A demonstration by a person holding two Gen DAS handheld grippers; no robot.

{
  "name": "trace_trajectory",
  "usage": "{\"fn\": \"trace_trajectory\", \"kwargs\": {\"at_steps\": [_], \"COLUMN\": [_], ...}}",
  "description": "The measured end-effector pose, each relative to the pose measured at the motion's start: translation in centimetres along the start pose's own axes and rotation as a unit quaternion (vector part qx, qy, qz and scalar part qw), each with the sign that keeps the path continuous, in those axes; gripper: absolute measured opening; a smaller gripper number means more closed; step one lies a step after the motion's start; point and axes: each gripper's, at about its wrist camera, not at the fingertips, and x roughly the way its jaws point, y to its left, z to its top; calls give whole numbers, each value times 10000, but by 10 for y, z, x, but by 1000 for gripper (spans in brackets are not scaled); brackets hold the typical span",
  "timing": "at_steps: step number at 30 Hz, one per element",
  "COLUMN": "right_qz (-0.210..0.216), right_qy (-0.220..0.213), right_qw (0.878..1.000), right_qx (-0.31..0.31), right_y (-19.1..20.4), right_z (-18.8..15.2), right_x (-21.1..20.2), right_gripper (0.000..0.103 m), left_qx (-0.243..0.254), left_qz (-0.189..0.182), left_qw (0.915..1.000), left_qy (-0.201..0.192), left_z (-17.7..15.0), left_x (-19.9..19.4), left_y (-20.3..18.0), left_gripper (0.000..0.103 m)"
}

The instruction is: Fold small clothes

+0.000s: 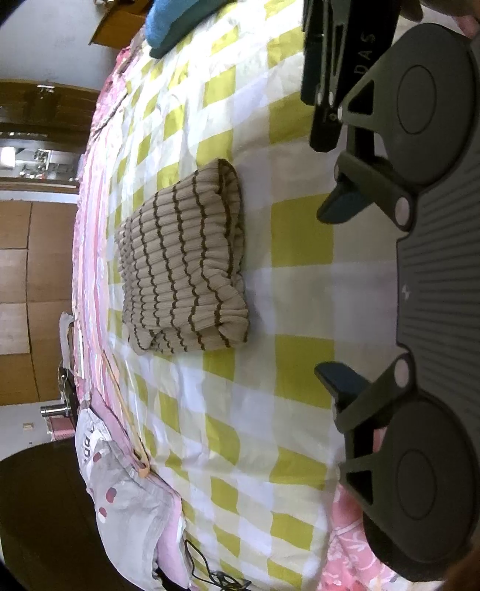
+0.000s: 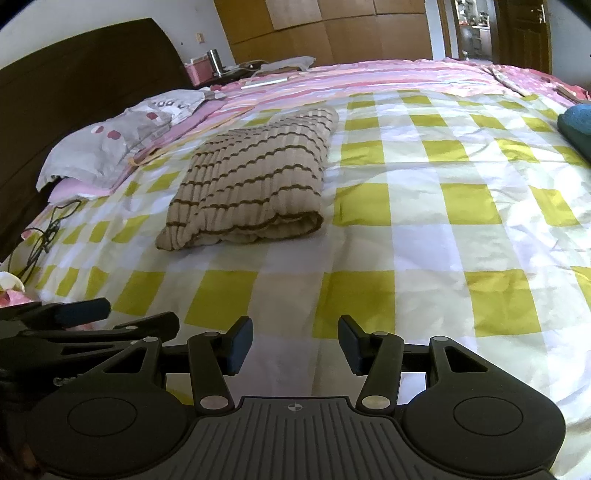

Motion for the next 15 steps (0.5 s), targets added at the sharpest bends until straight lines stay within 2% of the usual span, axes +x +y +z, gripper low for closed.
{"fn": "trace_trajectory", "kwargs": {"at_steps": [6,15], "right_qz": [-42,-52], "right_qy": [3,-14], "right_qw": [10000,9999], "right_qx": [22,92], "right_y": [-1,-4], "right_z": [-2,-4], "right_x": [0,-3], "right_gripper": [51,51], "left_qx": [-79,-88], "left_qz": [27,88], "left_qw": [10000,9999], "left_qy": [-49,-59], "left_z": [0,0], "left_x": [-1,0], "left_y": [1,0], "left_gripper": [100,103]}}
